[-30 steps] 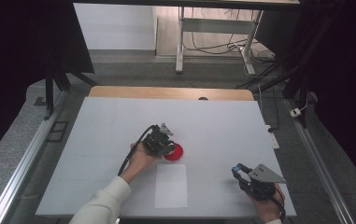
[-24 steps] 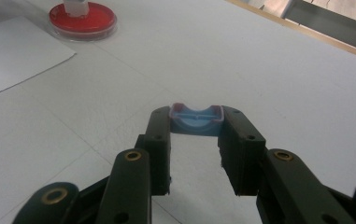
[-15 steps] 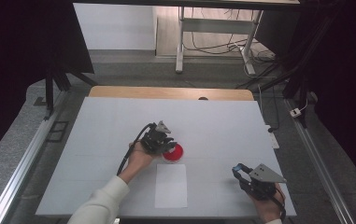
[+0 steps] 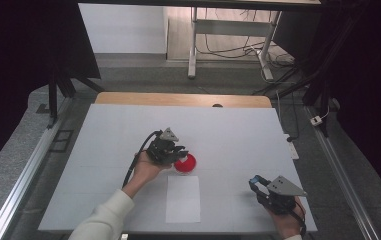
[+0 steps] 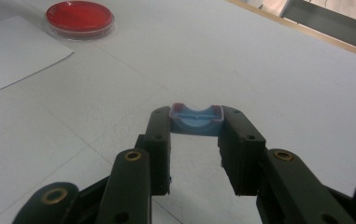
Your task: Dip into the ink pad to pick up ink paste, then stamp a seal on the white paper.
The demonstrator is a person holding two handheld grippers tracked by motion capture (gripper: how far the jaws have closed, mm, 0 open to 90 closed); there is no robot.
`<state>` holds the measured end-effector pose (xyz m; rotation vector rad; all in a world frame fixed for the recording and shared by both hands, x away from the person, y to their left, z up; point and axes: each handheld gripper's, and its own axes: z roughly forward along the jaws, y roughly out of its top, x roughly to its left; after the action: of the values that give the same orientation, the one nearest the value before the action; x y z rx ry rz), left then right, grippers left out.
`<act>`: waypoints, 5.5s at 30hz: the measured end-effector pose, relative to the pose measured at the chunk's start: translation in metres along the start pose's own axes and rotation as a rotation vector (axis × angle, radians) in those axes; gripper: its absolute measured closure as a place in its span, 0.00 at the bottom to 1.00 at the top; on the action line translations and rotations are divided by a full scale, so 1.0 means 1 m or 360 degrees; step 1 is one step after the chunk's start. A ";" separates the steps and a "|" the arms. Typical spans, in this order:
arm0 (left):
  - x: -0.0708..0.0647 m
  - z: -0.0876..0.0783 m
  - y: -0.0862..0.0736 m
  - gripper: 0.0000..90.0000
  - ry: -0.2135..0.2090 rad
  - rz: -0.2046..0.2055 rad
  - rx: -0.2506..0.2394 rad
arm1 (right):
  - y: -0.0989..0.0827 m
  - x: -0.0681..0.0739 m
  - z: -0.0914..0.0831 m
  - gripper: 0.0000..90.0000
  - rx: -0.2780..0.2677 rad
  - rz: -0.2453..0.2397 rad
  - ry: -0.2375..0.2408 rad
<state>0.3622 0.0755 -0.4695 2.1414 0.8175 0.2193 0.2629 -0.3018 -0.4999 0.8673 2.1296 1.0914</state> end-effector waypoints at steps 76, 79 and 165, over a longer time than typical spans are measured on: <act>-0.043 -0.048 -0.015 0.84 -0.0348 0.0104 -0.0126 | -0.004 -0.001 -0.001 0.72 0.0012 0.0028 -0.0004; -0.045 -0.047 -0.016 0.84 -0.0352 0.0112 -0.0119 | -0.004 -0.001 -0.002 0.72 0.0016 0.0022 -0.0004; -0.064 -0.003 -0.053 0.84 -0.0203 0.0261 0.0229 | -0.006 0.000 0.001 0.72 0.0042 0.0010 0.0001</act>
<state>0.2864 0.0618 -0.4996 2.3337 0.6003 0.1095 0.2621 -0.3040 -0.5054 0.8864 2.1475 1.0690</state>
